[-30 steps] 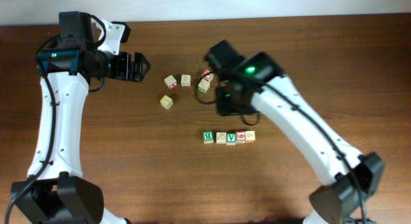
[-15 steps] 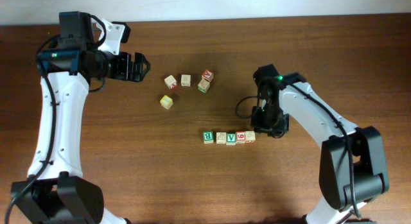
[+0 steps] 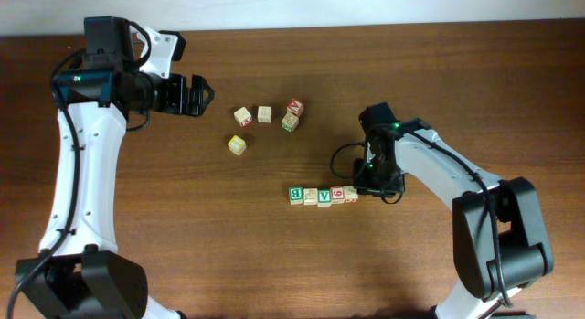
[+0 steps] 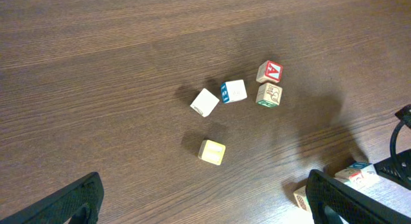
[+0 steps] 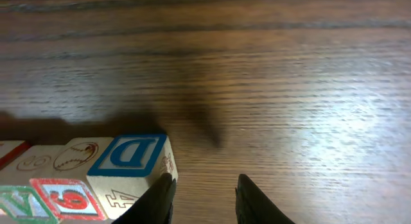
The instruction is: Rotate 5 blocks
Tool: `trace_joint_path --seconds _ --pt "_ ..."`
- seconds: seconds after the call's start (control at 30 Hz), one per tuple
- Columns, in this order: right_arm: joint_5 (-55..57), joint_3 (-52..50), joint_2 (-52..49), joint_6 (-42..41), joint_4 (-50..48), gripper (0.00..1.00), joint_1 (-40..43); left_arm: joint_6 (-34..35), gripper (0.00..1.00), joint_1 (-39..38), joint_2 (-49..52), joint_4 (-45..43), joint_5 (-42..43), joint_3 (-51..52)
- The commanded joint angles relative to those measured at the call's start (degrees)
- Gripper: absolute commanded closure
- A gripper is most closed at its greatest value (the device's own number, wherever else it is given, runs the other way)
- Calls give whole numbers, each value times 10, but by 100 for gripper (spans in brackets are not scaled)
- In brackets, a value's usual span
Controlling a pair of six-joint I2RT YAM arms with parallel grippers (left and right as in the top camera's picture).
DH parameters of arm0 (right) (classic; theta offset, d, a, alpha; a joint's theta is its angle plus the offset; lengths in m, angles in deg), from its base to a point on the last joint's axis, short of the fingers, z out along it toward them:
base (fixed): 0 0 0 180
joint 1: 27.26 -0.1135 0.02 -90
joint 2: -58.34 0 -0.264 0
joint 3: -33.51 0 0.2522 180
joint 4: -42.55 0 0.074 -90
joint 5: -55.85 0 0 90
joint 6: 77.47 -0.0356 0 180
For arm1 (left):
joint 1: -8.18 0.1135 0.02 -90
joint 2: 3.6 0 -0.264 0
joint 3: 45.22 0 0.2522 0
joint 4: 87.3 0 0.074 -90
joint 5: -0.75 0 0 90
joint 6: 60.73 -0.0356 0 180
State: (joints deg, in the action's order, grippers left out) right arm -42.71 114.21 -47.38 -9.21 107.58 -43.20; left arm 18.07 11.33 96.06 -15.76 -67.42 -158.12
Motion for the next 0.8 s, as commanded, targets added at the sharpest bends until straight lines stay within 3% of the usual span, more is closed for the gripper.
trace_joint_path --seconds 0.0,0.3,0.43,0.67,0.77 --pt "-25 -5 2 20 -7 68 -8 -11 1 0 0 0 -2 -10" --pt "-40 -5 2 50 -13 67 -33 -11 1 0 0 0 -2 -10" --pt "-47 -4 2 64 -16 61 -33 -11 1 0 0 0 -2 -10" --pt "-46 117 3 30 71 58 -34 -11 1 0 0 0 -2 -10" --pt "-48 149 3 -37 96 60 -74 -11 1 0 0 0 -2 -10"
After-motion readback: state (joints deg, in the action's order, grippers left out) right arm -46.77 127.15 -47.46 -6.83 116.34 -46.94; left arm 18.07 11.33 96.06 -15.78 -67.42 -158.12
